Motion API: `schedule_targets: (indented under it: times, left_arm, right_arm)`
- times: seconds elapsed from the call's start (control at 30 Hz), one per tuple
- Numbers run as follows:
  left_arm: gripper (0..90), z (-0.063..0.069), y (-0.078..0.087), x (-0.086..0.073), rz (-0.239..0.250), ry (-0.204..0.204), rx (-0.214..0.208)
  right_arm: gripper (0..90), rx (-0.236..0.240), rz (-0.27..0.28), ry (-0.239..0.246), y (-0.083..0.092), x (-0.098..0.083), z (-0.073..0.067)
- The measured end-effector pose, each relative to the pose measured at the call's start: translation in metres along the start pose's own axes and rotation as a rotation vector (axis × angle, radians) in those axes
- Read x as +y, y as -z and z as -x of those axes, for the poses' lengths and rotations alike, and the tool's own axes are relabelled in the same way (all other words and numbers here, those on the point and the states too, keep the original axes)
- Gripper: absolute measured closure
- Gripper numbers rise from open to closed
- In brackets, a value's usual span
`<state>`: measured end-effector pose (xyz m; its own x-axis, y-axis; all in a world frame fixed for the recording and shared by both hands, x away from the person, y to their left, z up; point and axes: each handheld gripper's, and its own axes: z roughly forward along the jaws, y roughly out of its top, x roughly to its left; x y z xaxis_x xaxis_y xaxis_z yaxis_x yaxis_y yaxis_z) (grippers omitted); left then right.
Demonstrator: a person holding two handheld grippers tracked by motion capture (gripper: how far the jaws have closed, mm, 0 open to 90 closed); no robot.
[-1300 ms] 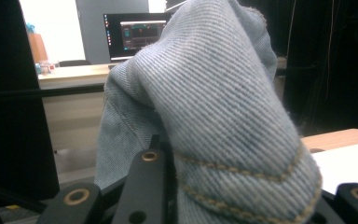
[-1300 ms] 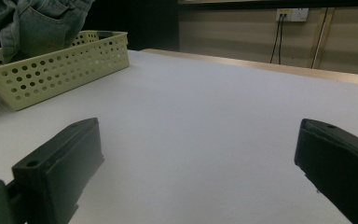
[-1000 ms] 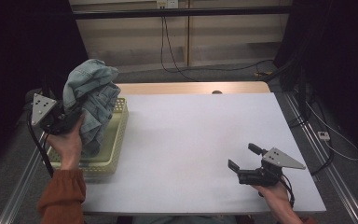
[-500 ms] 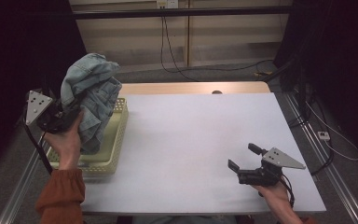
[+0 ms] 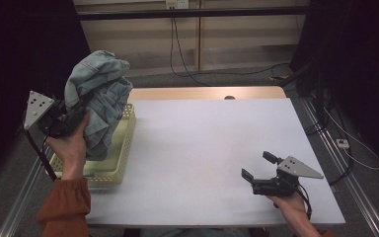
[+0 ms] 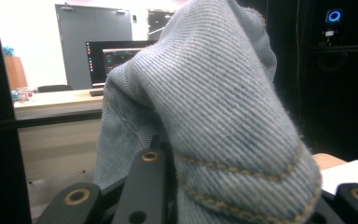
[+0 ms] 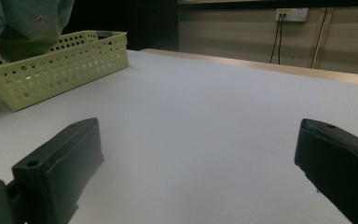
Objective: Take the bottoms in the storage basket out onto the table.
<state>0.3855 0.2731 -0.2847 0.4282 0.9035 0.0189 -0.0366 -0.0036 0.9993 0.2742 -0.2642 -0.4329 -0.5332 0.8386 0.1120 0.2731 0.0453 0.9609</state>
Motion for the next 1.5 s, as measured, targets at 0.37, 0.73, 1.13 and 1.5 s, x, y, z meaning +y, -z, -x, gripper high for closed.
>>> schedule_targets:
  times: [0.37, 0.73, 1.13, 1.5]
  left_arm:
    - [74.9, 0.009, -0.003, 0.011, 0.009, 0.008, -0.026]
    - [74.9, 0.024, -0.012, 0.02, 0.014, 0.008, -0.067]
    - [74.9, 0.042, -0.021, 0.023, 0.003, -0.01, -0.12]
    - [74.9, 0.05, -0.026, 0.025, 0.0, -0.012, -0.148]
  right_arm:
    - [0.8, 0.001, 0.0, -0.001, 0.0, 0.0, 0.0]
    - [0.8, 0.002, 0.003, 0.0, 0.0, 0.0, 0.0]
    - [0.8, 0.003, 0.003, -0.001, 0.0, 0.0, 0.0]
    - [0.8, 0.003, 0.005, -0.002, 0.0, 0.0, 0.0]
